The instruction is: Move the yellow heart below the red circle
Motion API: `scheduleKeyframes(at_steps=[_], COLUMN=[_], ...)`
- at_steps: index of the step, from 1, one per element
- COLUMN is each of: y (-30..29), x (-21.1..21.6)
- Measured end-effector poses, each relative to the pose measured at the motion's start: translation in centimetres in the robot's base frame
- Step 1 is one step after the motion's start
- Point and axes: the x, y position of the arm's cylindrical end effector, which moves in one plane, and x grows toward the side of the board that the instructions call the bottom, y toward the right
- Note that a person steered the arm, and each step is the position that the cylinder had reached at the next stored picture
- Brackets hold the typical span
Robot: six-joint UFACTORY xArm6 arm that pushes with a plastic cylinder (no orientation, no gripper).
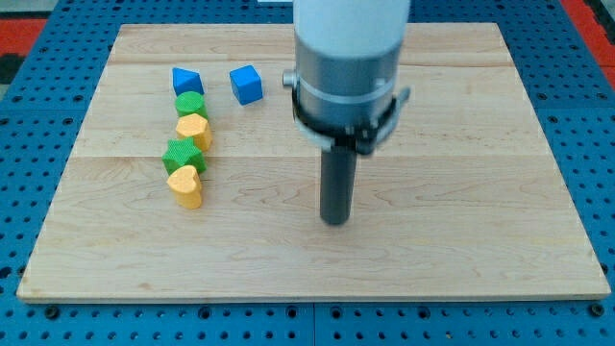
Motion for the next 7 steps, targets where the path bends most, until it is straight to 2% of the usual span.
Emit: scheduleKeyframes(at_steps=[1,2,3,4,5,6,7], y=[-8.6,-18.3,-23.5,-29.2,-26.2,-17.6,-12.5], x=[4.3,3.3,0.0,-1.6,-3.8,-4.0,-5.4])
